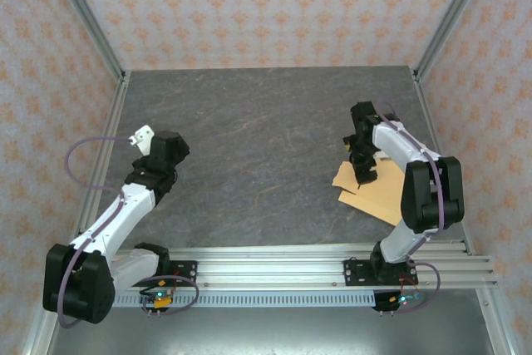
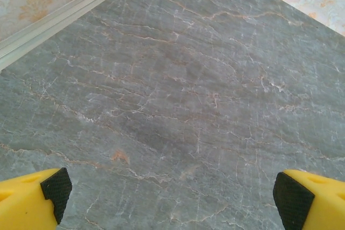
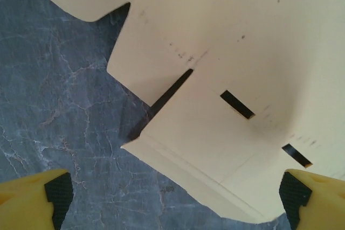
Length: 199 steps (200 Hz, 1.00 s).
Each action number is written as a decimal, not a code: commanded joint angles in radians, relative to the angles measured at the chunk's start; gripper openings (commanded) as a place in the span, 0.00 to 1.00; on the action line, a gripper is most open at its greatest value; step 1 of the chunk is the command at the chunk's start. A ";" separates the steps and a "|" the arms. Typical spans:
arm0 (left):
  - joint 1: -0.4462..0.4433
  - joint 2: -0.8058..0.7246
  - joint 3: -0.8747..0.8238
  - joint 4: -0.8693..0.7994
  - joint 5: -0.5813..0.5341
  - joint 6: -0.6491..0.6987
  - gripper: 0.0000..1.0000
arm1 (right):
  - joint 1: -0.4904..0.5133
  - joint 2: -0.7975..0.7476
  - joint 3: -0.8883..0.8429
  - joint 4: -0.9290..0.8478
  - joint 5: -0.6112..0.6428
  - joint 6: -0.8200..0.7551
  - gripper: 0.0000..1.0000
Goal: Fold the paper box
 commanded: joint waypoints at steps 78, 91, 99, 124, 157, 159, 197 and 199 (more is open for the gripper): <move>-0.148 0.029 -0.005 0.097 0.043 0.075 1.00 | -0.221 -0.006 0.117 -0.064 0.210 -0.434 0.99; -0.158 0.041 0.006 0.092 0.050 0.079 1.00 | -0.273 -0.006 0.104 -0.008 0.259 -0.507 0.99; -0.164 0.046 0.014 0.089 0.053 0.081 1.00 | -0.293 -0.010 0.088 0.042 0.273 -0.561 0.99; -0.172 0.046 0.015 0.086 0.048 0.084 1.00 | -0.298 0.012 0.039 0.170 0.196 -0.686 0.99; -0.167 0.061 0.018 0.085 0.065 0.057 1.00 | -0.194 0.027 -0.094 0.415 -0.003 -0.749 0.99; -0.167 0.063 0.019 0.085 0.067 0.057 1.00 | -0.185 0.030 -0.096 0.419 0.000 -0.752 0.99; -0.166 0.073 0.053 0.052 0.079 0.044 1.00 | -0.059 0.128 -0.083 0.557 -0.153 -0.787 0.99; -0.165 0.073 0.053 0.052 0.079 0.043 1.00 | -0.050 0.135 -0.082 0.568 -0.167 -0.787 0.99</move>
